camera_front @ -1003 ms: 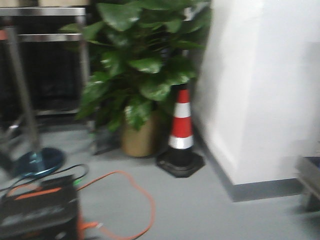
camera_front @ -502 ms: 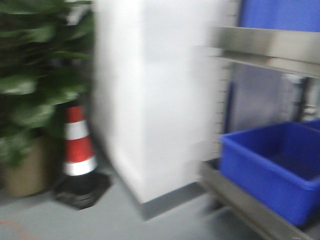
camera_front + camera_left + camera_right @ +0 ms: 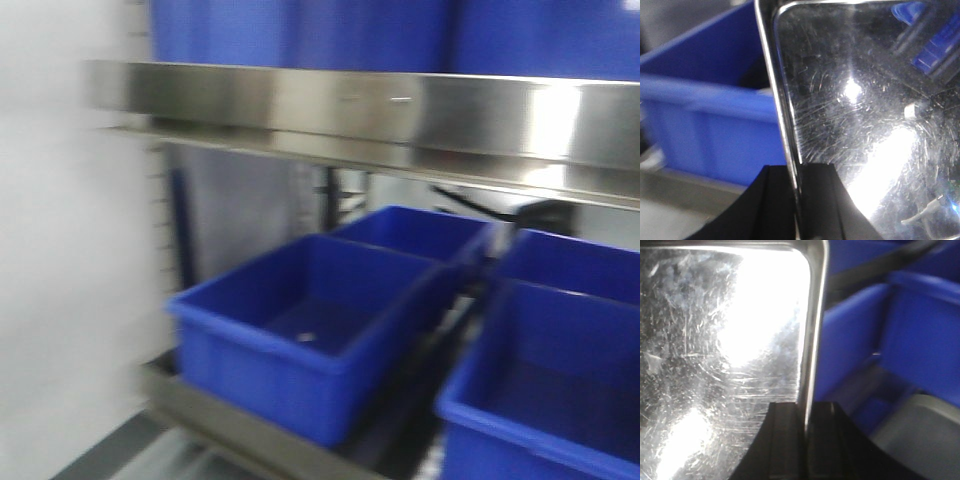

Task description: Stack silver trays without gaps

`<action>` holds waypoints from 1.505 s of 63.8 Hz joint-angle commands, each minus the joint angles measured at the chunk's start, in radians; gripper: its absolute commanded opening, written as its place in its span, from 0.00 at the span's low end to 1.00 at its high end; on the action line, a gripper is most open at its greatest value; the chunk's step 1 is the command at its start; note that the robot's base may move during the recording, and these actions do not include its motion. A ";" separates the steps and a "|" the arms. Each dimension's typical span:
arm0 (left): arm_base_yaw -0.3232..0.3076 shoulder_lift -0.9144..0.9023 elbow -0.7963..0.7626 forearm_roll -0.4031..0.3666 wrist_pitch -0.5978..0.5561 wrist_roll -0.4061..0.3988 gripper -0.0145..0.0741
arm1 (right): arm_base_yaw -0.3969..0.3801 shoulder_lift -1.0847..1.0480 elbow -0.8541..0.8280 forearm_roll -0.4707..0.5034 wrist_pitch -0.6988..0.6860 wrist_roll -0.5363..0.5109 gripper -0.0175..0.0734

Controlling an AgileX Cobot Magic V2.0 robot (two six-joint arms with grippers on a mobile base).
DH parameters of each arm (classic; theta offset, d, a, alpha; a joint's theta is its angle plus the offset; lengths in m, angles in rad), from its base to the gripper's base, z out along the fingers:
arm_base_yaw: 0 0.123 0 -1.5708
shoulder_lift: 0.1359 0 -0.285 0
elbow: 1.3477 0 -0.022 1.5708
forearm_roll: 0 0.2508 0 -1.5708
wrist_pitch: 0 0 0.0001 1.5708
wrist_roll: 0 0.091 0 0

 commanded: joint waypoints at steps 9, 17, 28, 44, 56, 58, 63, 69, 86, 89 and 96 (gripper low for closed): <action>-0.002 -0.010 -0.010 -0.017 -0.044 0.013 0.16 | 0.007 -0.012 -0.009 0.005 -0.054 -0.017 0.10; -0.002 -0.010 -0.010 -0.017 -0.044 0.013 0.16 | 0.007 -0.012 -0.009 0.005 -0.054 -0.017 0.10; -0.002 -0.010 -0.010 -0.017 -0.044 0.013 0.16 | 0.007 -0.012 -0.009 0.005 -0.054 -0.017 0.10; -0.002 -0.010 -0.010 -0.017 -0.044 0.013 0.16 | 0.007 -0.012 -0.009 0.005 -0.054 -0.017 0.10; -0.002 -0.010 -0.010 -0.017 -0.044 0.013 0.16 | 0.007 -0.012 -0.009 0.005 -0.054 -0.017 0.10; -0.002 -0.010 -0.010 -0.017 -0.044 0.013 0.16 | 0.007 -0.012 -0.009 0.005 -0.054 -0.017 0.10; -0.002 -0.010 -0.010 -0.017 -0.044 0.013 0.16 | 0.007 -0.012 -0.009 0.005 -0.054 -0.017 0.10; -0.002 -0.010 -0.010 -0.017 -0.044 0.013 0.16 | 0.007 -0.012 -0.009 0.005 -0.054 -0.017 0.10; -0.002 -0.010 -0.010 -0.017 -0.044 0.013 0.16 | 0.007 -0.012 -0.009 0.005 -0.054 -0.017 0.10; -0.002 -0.010 -0.010 -0.017 -0.044 0.013 0.16 | 0.007 -0.012 -0.009 0.005 -0.054 -0.017 0.10; -0.002 -0.010 -0.010 -0.017 -0.044 0.013 0.16 | 0.007 -0.012 -0.009 0.005 -0.054 -0.017 0.10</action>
